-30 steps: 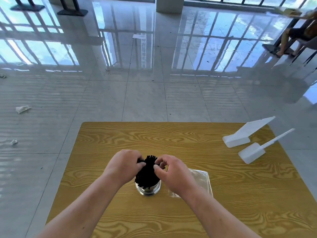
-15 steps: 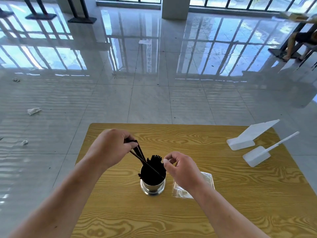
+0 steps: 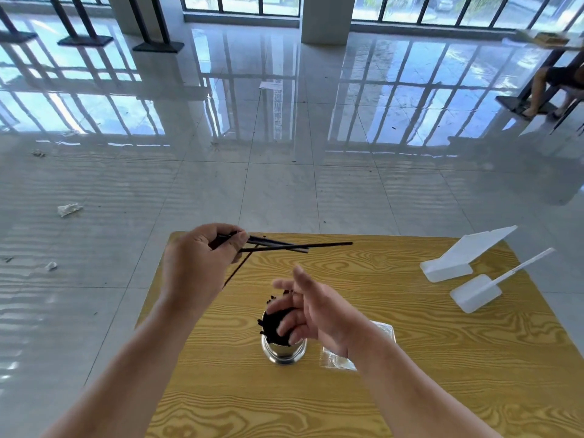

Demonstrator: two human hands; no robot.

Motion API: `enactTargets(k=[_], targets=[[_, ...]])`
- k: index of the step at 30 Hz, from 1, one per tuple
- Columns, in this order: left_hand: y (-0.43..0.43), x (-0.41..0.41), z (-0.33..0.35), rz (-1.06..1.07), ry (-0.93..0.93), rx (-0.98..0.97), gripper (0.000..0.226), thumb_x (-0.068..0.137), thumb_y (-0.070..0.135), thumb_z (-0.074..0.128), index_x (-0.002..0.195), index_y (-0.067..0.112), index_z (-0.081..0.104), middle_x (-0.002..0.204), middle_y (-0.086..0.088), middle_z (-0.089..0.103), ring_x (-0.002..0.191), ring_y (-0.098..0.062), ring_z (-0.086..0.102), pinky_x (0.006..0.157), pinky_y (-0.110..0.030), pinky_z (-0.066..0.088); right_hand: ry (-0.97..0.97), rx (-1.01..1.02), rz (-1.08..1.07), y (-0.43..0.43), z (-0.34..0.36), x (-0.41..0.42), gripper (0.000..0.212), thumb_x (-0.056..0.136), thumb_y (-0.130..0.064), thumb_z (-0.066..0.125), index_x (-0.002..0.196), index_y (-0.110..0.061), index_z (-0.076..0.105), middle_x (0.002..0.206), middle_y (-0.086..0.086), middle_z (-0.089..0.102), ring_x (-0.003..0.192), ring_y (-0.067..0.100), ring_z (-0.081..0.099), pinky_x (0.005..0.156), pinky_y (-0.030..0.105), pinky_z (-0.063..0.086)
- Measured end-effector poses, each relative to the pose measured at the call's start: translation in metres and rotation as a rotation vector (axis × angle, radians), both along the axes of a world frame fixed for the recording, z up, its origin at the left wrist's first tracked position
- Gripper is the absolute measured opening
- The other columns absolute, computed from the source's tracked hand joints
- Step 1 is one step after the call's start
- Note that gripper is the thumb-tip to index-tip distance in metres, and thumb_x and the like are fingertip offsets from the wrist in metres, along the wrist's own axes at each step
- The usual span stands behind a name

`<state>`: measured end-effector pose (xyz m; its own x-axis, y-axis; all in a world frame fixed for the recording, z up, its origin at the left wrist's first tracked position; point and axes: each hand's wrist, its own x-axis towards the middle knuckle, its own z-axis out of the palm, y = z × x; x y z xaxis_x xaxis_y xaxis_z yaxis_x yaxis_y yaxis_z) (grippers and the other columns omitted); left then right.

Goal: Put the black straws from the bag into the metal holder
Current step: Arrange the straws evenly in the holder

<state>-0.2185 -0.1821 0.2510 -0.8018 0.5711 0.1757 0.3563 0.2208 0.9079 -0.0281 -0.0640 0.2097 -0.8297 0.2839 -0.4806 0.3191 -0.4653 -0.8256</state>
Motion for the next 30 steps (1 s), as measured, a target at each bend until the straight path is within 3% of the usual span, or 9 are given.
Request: enactTargets(k=[2, 5, 8, 11, 17, 20, 24, 27, 30], targets=[[0.002, 0.015, -0.010, -0.036, -0.078, 0.043, 0.015, 0.086, 0.028, 0.084, 0.093, 0.041, 0.081, 0.076, 0.012, 0.080, 0.067, -0.008, 0.077, 0.065, -0.023, 0.063, 0.134, -0.236, -0.135, 0.002, 0.005, -0.007, 0.119, 0.061, -0.089, 0.075, 0.151, -0.017, 0.046, 0.127, 0.016, 0.073, 0.087, 0.024, 0.074, 0.066, 0.033, 0.062], [0.002, 0.032, -0.028, -0.042, -0.451, 0.144, 0.009, 0.083, 0.021, 0.084, 0.089, 0.028, 0.085, 0.079, -0.002, 0.081, 0.069, -0.015, 0.076, 0.067, -0.022, 0.062, 0.266, -0.380, -0.405, 0.013, 0.010, -0.011, 0.103, 0.061, -0.072, 0.090, 0.140, -0.015, 0.057, 0.118, 0.012, 0.072, 0.083, 0.025, 0.075, 0.065, 0.034, 0.062], [-0.003, 0.041, -0.051, -0.045, -0.834, 0.197, 0.012, 0.075, 0.020, 0.082, 0.085, 0.014, 0.085, 0.079, -0.007, 0.078, 0.070, -0.016, 0.072, 0.066, -0.023, 0.062, 0.186, -0.269, -0.501, 0.022, 0.005, -0.010, 0.044, 0.086, -0.049, 0.082, 0.108, -0.012, 0.072, 0.105, 0.015, 0.077, 0.071, 0.023, 0.073, 0.058, 0.032, 0.060], [-0.011, 0.044, -0.076, -0.163, -0.978, 0.065, 0.012, 0.076, 0.021, 0.082, 0.085, 0.013, 0.085, 0.081, -0.009, 0.076, 0.072, -0.016, 0.071, 0.070, -0.026, 0.062, 0.046, 0.034, -0.475, 0.028, 0.003, -0.006, 0.037, 0.107, -0.033, 0.061, 0.090, -0.004, 0.075, 0.091, 0.020, 0.078, 0.067, 0.025, 0.073, 0.060, 0.034, 0.064], [-0.020, 0.029, -0.113, -0.144, -0.429, -0.436, 0.007, 0.091, 0.036, 0.079, 0.094, 0.030, 0.078, 0.083, 0.006, 0.079, 0.073, -0.013, 0.071, 0.070, -0.039, 0.065, -0.015, 0.640, -0.318, 0.037, 0.000, 0.007, 0.035, 0.108, -0.031, 0.061, 0.084, -0.010, 0.076, 0.077, 0.014, 0.077, 0.063, 0.028, 0.078, 0.060, 0.038, 0.066], [-0.019, 0.024, -0.119, -0.351, -0.344, -0.601, 0.071, 0.070, 0.064, 0.086, 0.133, 0.043, 0.060, 0.117, 0.016, 0.068, 0.087, -0.008, 0.070, 0.073, -0.031, 0.060, -0.027, 0.741, -0.235, 0.027, -0.014, 0.009, 0.029, 0.105, -0.035, 0.065, 0.082, -0.021, 0.076, 0.078, 0.004, 0.078, 0.066, 0.021, 0.078, 0.065, 0.040, 0.068], [-0.015, 0.033, -0.132, -0.559, -0.130, -0.893, 0.155, 0.037, 0.083, 0.087, 0.162, 0.051, 0.002, 0.161, 0.013, 0.024, 0.130, -0.013, 0.052, 0.090, -0.021, 0.047, -0.171, 0.756, 0.019, 0.011, -0.047, 0.011, 0.013, 0.099, -0.039, 0.072, 0.094, -0.029, 0.080, 0.090, -0.008, 0.081, 0.082, 0.011, 0.077, 0.081, 0.041, 0.066], [-0.007, 0.038, -0.141, -0.530, 0.051, -0.902, 0.151, 0.051, 0.070, 0.092, 0.163, 0.046, -0.006, 0.152, 0.013, 0.025, 0.118, -0.006, 0.043, 0.087, -0.022, 0.044, -0.197, 0.805, -0.004, 0.012, -0.055, 0.017, 0.016, 0.090, -0.049, 0.070, 0.101, -0.038, 0.077, 0.099, -0.019, 0.079, 0.082, 0.004, 0.074, 0.079, 0.034, 0.064], [0.001, 0.037, -0.142, -0.489, 0.068, -0.814, 0.123, 0.063, 0.058, 0.092, 0.161, 0.045, 0.020, 0.135, 0.017, 0.039, 0.113, -0.012, 0.054, 0.088, -0.026, 0.048, -0.224, 0.843, -0.059, 0.018, -0.059, 0.021, 0.017, 0.089, -0.049, 0.070, 0.103, -0.041, 0.075, 0.102, -0.016, 0.076, 0.081, 0.006, 0.071, 0.075, 0.030, 0.062]])
